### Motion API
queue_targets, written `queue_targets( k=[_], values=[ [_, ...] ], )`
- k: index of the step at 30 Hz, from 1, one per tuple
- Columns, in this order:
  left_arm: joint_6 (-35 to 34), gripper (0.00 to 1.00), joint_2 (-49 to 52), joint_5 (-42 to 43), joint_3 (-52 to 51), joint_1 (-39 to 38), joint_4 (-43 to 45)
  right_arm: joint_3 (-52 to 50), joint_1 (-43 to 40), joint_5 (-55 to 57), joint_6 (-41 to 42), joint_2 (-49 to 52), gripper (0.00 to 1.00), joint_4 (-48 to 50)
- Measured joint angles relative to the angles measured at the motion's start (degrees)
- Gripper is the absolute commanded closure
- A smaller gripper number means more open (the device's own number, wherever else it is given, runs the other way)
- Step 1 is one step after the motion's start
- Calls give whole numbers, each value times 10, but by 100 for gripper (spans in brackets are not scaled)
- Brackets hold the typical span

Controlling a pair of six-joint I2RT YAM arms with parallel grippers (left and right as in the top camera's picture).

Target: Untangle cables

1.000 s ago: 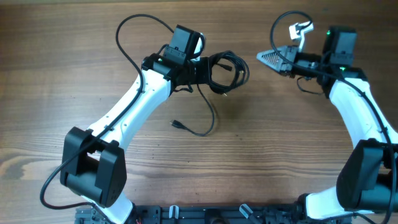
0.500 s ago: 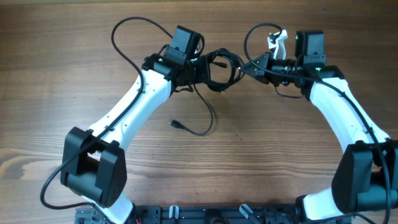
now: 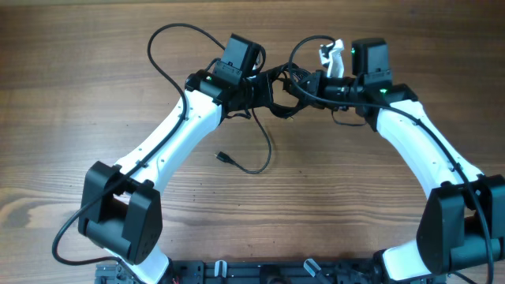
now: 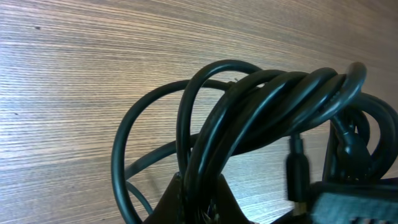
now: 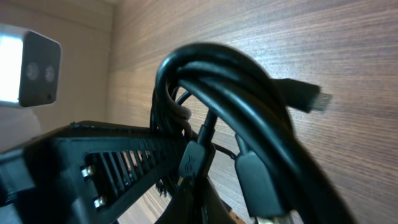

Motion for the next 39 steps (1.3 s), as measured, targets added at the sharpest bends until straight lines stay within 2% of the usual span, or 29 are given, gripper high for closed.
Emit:
queue_targets(
  k=[7, 10, 14, 18, 23, 27, 39],
  values=[
    [-9, 96, 0, 41, 0, -8, 0, 0, 10, 82, 30, 0, 95, -2],
    [-9, 96, 0, 45, 0, -9, 0, 0, 10, 115, 36, 0, 91, -2],
    [-9, 96, 0, 47, 0, -9, 0, 0, 11, 91, 35, -12, 87, 8],
    [-9, 96, 0, 47, 0, -9, 0, 0, -3, 45, 34, -71, 83, 8],
    [-9, 96, 0, 47, 0, -9, 0, 12, -66, 43, 28, -135, 82, -36],
    [-9, 96, 0, 47, 0, -9, 0, 13, -94, 62, 4, -128, 84, -85],
    [-9, 96, 0, 47, 0, -9, 0, 13, -56, 90, -21, -86, 93, -139]
  ],
)
